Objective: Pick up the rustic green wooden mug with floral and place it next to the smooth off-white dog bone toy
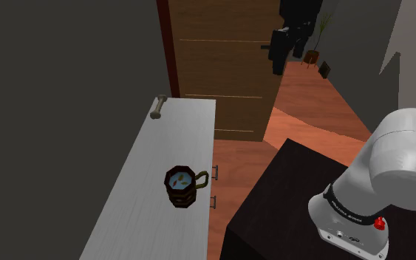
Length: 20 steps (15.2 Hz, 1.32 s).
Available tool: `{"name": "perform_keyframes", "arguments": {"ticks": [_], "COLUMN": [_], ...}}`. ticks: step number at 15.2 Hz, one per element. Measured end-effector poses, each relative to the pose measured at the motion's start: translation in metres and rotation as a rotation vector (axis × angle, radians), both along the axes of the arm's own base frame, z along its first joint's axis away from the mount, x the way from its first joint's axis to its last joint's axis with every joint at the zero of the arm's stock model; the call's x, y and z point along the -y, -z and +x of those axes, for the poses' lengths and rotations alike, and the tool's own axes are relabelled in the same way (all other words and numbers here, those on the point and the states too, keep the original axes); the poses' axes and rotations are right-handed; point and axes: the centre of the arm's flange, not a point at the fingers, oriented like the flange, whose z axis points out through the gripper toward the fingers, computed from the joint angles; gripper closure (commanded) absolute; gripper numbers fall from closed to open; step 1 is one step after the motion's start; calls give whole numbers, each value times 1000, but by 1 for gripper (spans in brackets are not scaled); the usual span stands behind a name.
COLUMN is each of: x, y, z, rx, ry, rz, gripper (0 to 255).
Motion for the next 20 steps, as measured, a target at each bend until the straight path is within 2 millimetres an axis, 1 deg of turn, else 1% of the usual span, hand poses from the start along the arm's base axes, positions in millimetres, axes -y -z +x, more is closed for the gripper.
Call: {"name": "perform_keyframes", "arguments": {"ticks": [1,3,4,7,10,13,14,18,20], "x": [0,-4,-6,-13,-27,-40,-47,-69,-87], "y": [0,13,21,53,81,113,121,165,186], "z": [0,8,14,36,58,73,80,98,107], "rx": [0,-6,-10,-22,-34,-46,-49,-65,-72], "ry": [0,-40,-68,-164,-263,-362,-395,-527,-594], "rz": [0,8,13,32,51,70,76,102,115], "gripper": [0,0,0,0,0,0,0,0,0]}}
